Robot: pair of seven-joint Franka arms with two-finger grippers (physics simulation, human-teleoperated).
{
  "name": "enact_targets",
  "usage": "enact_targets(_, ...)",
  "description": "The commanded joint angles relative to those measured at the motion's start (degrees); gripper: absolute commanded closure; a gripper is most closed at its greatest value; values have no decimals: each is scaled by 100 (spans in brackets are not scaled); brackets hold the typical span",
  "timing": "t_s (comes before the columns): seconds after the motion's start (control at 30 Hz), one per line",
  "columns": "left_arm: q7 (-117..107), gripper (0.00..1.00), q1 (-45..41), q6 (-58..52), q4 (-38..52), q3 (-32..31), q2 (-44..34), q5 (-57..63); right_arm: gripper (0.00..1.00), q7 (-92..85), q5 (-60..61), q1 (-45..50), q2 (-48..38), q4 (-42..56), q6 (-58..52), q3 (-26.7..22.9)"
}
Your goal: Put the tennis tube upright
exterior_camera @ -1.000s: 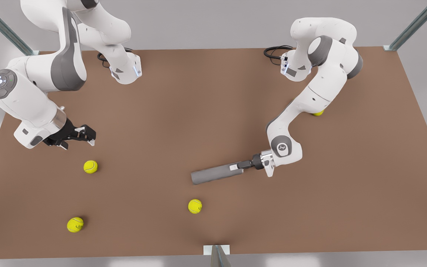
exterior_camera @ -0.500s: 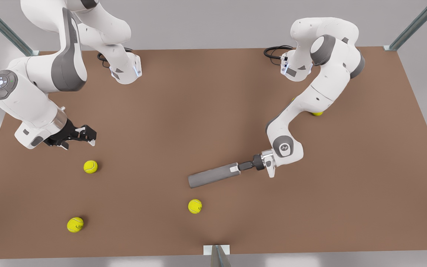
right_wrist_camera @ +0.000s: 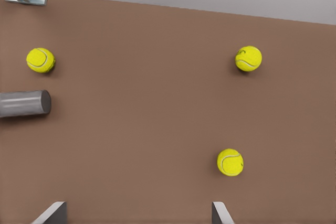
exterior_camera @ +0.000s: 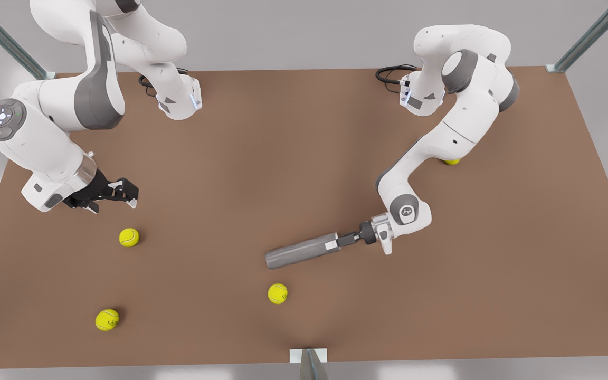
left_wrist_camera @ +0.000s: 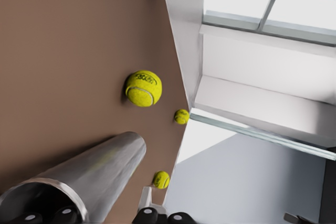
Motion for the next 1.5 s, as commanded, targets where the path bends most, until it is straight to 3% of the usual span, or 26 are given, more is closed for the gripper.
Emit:
enact_targets(0.0,9,77,0,9,0,-31,-1,-117,0,0,0,0,11,4,0,0)
enact_targets(0.97,-818,79,149,26,0,-102,-388,-73,0,9,0,9,73,-49,0,0)
enact_targets(1.37,-3208,79,263,9,229,-58,-854,2063,0,0,0,-9,73,-40,0,44)
enact_targets(1.47,-4070,79,334,-9,237,-66,-985,3109,0,0,-9,-9,73,-40,0,44)
